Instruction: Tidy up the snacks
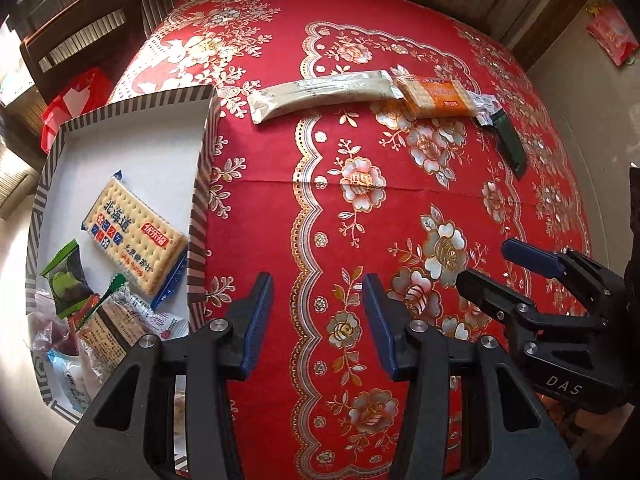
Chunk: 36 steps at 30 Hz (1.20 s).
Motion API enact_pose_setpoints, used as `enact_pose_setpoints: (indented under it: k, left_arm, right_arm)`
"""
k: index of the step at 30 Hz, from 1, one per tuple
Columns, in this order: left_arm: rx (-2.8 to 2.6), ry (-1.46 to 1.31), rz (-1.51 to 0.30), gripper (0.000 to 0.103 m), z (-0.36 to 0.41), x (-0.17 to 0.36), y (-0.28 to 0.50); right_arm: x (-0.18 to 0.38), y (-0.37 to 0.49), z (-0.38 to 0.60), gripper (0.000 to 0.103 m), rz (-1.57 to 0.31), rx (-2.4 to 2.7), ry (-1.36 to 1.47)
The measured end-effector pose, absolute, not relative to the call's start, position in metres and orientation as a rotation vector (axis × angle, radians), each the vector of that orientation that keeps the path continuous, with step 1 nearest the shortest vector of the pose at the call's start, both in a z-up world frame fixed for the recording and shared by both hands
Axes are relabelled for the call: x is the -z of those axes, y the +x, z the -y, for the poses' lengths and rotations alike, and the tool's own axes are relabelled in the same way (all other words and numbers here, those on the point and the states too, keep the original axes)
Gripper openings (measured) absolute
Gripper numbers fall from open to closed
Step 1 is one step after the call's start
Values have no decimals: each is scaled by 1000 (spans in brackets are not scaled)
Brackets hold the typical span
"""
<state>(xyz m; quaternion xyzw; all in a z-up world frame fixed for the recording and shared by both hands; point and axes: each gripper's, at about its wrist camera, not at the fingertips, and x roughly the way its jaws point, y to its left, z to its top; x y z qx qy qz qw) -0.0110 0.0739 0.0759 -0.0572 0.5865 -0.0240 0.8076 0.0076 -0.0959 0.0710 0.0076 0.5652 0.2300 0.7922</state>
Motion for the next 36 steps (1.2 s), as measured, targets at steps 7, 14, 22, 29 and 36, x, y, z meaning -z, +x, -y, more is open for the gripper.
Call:
enact_pose_setpoints:
  k: [7,14,22,29,36]
  left_arm:
    - [88,-99,-1263,45,-58,-73,-6]
    - [100,-90,-1267,46,-52,-72,-3]
    - [100,-92,-1273,46,-51,-70,0]
    - [106,-83,-1273,46,-51,-69,1]
    - [131,-27,-1267,46,-48,-71,10]
  right_arm:
    - [-73,5,119,96,-1203,-456,48]
    - [-71,6,132,103,-1226,-428,61]
    - [-70,7,131,103,-1239,-416,50]
    - [-67,9,133,103,-1261,-405,47]
    - [-64,10,134,103,-1278,-404,31]
